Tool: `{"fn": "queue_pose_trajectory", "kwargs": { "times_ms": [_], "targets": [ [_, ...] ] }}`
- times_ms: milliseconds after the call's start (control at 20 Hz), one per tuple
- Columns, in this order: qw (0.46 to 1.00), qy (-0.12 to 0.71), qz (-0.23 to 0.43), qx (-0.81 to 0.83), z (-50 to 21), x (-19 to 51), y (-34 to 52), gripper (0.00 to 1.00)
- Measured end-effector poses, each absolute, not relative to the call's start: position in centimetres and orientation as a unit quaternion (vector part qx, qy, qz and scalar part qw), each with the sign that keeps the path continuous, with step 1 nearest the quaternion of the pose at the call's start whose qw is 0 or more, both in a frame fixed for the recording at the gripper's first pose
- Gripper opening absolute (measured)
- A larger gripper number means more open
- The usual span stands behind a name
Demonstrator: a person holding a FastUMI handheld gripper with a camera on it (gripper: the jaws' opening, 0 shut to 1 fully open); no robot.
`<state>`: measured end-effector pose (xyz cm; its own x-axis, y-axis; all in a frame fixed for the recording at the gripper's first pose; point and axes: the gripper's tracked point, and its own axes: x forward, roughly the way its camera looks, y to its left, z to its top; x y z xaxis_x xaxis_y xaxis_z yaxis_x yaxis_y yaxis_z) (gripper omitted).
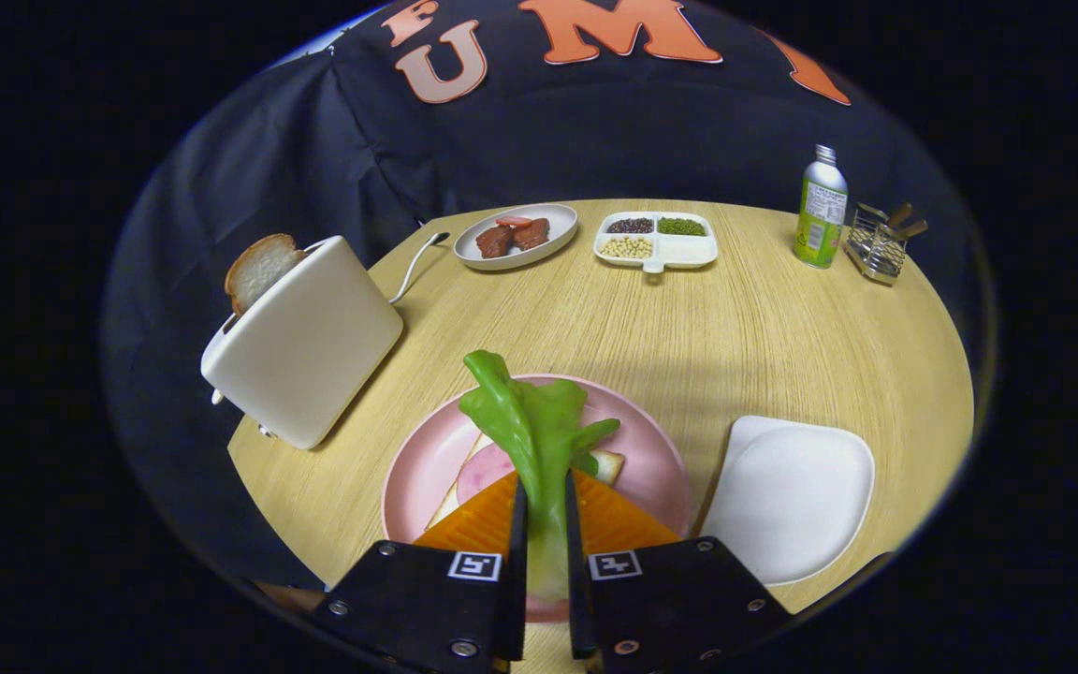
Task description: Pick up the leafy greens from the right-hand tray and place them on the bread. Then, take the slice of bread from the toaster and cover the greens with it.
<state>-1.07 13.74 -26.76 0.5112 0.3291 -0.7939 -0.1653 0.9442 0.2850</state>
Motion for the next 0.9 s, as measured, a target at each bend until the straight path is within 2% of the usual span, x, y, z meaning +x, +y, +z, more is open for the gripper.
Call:
{"fn": "queue_pose_trajectory", "kwargs": {
  "times_ms": [200,600,900],
  "targets": [
    [0.856,0.488,0.151,0.077,-27.5,-1.6,14.7,0.28],
    [0.853,0.494,0.156,0.057,-27.6,-1.9,15.4,0.55],
    [0.847,0.509,0.15,0.033,-28.2,-2.5,14.8,0.66]
  ]
}}
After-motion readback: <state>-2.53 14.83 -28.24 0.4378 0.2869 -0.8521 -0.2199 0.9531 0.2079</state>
